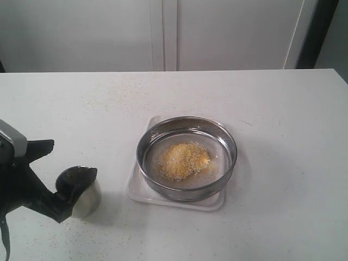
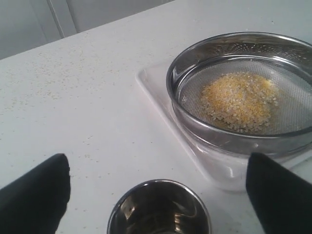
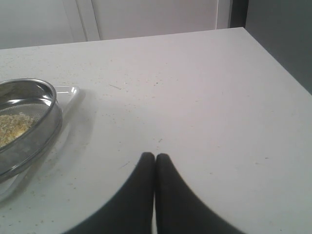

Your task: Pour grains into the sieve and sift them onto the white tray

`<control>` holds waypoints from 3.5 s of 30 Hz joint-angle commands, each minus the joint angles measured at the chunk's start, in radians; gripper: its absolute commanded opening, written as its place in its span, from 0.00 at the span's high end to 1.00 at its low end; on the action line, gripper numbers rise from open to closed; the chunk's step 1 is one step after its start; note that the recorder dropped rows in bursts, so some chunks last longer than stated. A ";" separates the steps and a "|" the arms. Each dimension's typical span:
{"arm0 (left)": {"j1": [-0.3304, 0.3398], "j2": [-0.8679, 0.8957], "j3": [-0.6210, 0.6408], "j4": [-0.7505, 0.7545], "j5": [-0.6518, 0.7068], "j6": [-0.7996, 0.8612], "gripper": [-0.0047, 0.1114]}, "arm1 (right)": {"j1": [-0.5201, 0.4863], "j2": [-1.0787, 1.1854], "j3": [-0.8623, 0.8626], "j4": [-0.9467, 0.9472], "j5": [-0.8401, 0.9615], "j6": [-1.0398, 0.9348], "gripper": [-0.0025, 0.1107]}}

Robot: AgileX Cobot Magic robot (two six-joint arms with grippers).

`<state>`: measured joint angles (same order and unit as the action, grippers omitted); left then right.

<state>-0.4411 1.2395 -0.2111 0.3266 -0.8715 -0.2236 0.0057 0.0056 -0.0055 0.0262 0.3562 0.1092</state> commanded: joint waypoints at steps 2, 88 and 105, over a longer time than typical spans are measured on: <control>0.003 -0.059 0.004 0.002 0.067 -0.012 0.39 | -0.006 -0.006 0.006 0.003 -0.014 -0.001 0.98; 0.349 -0.486 -0.382 -0.157 1.473 -0.117 0.96 | -0.006 -0.006 0.006 0.003 -0.014 -0.001 0.98; 0.349 -0.487 -0.382 -0.157 1.470 -0.117 0.96 | 0.018 -0.006 0.006 0.003 -0.014 0.001 0.98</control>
<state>-0.0948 0.7620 -0.5891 0.1739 0.5873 -0.3338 0.0173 0.0056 -0.0055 0.0262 0.3562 0.1092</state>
